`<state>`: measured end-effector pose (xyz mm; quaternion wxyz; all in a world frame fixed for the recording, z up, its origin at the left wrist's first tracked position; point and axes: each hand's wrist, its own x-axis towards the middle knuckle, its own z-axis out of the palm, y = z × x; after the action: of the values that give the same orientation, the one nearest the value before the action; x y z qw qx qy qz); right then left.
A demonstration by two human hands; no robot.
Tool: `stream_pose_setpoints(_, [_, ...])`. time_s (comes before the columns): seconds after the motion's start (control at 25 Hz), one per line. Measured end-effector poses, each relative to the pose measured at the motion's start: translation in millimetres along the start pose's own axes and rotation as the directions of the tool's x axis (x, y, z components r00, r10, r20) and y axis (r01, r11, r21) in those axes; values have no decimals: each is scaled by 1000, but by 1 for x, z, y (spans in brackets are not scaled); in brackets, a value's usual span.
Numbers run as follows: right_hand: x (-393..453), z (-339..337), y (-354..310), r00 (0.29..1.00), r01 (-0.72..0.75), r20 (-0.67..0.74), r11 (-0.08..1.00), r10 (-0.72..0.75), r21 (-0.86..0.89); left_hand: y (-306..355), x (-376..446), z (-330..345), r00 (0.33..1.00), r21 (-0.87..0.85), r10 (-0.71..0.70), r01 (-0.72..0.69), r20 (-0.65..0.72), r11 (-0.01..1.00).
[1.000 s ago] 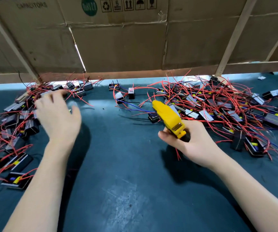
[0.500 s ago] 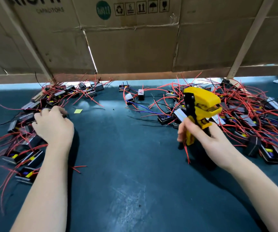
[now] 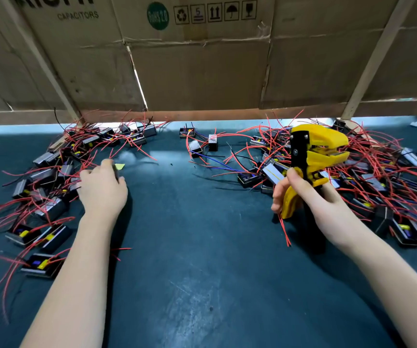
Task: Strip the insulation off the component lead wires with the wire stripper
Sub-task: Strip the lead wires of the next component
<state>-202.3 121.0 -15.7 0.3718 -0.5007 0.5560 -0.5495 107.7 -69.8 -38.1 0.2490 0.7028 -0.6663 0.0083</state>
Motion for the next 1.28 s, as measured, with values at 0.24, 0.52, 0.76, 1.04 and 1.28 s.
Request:
stream_pose_setpoints(0.24, [1, 0, -1, 1000, -12, 1, 1000, 12, -12, 36, -18, -14, 980, -230, 163, -185, -110, 955])
stream_pose_setpoints(0.52, [3, 0, -1, 999, -50, 2, 997, 50, -59, 105, -78, 6, 831, -89, 554, -548, 56, 832])
stream_pose_setpoints(0.76, [8, -8, 5, 991, -112, 77, 993, 114, -24, 101, -73, -5, 781, -281, 623, -608, -45, 742])
stream_pose_setpoints(1.04, [11, -9, 12, 988, -138, 74, 990, 138, -2, 94, -61, -31, 790, -210, 223, -404, -572, 890])
stream_pose_setpoints(1.28, [8, -8, 6, 987, -140, 81, 990, 139, 3, 83, -50, -32, 786, -99, 322, -434, -528, 896])
